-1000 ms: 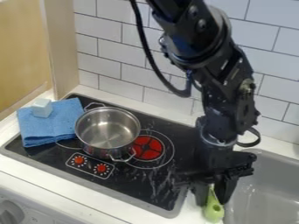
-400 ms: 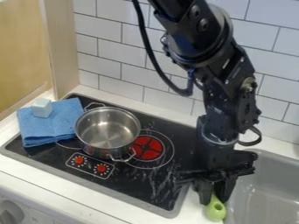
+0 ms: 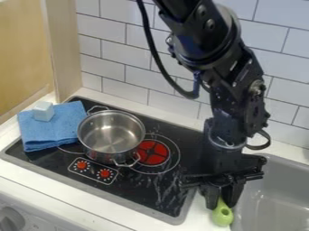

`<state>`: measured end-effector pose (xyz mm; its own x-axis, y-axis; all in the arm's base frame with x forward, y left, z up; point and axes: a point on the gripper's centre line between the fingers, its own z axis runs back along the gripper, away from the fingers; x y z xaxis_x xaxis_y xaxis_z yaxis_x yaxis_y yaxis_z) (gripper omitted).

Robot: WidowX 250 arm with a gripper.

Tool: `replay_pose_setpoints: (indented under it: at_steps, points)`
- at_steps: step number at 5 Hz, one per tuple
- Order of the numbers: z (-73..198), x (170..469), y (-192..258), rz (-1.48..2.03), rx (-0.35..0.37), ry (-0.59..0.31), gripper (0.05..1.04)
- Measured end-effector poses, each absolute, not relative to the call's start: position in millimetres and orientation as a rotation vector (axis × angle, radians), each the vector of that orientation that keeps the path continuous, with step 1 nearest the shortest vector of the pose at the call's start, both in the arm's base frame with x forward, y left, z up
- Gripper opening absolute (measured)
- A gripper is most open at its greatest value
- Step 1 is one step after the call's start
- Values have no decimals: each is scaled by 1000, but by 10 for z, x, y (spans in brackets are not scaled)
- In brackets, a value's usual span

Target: Move spatula to the upper right corner of the stove

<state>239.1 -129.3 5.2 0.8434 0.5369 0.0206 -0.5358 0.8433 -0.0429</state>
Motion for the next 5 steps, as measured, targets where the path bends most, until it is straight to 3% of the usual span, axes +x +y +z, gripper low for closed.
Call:
replay_pose_setpoints:
  at_steps: [2, 5]
  points:
    - [274, 2726, -1346, 608, -103, -124, 241]
    - [545, 3109, -1151, 887, -71, -249, 241]
